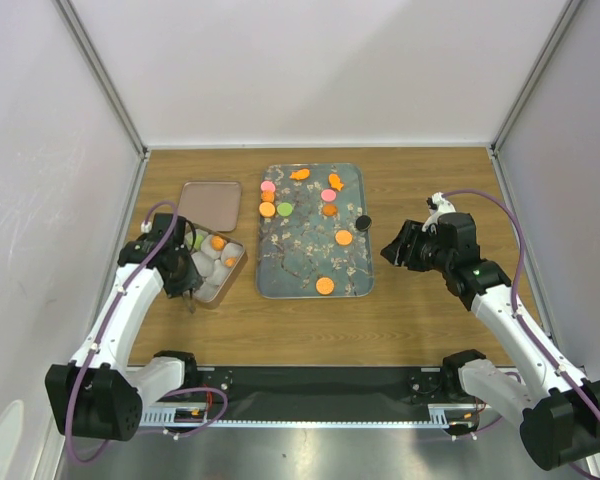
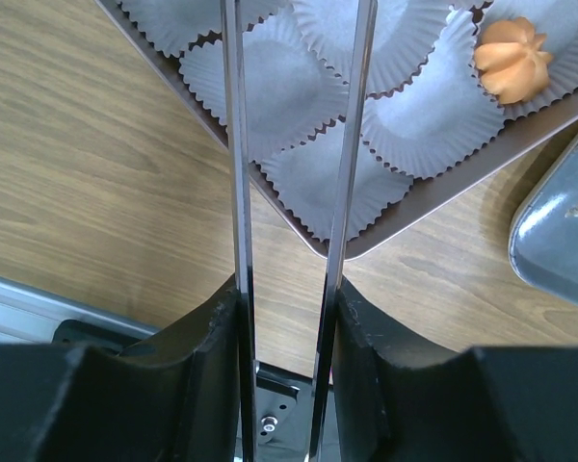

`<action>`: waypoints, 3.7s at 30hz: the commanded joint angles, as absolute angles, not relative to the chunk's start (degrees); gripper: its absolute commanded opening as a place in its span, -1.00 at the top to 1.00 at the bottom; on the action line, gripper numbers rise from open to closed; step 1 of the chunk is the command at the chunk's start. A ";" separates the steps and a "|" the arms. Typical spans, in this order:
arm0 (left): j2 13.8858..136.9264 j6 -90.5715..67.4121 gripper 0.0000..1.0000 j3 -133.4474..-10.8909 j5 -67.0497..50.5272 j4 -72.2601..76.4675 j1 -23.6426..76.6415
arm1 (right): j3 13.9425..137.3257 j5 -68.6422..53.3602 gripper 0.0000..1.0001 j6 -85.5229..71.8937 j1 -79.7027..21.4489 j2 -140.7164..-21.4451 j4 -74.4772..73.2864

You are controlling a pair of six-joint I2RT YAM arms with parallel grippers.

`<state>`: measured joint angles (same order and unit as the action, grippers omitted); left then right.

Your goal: Pack the cookies

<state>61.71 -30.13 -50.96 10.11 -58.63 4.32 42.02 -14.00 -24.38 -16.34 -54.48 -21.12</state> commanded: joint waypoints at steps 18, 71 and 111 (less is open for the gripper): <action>59.59 -32.43 0.17 -51.42 9.23 -58.45 3.69 | 42.01 -13.54 -0.13 -24.43 -16.79 -53.26 -19.60; 85.75 -25.14 -0.11 -80.41 11.87 -54.14 30.58 | 42.45 -11.60 -0.13 -24.26 -16.61 -54.05 -19.69; 111.18 -22.94 -0.06 -94.31 11.78 -52.38 31.91 | 42.19 -11.51 -0.13 -24.26 -16.44 -53.96 -19.60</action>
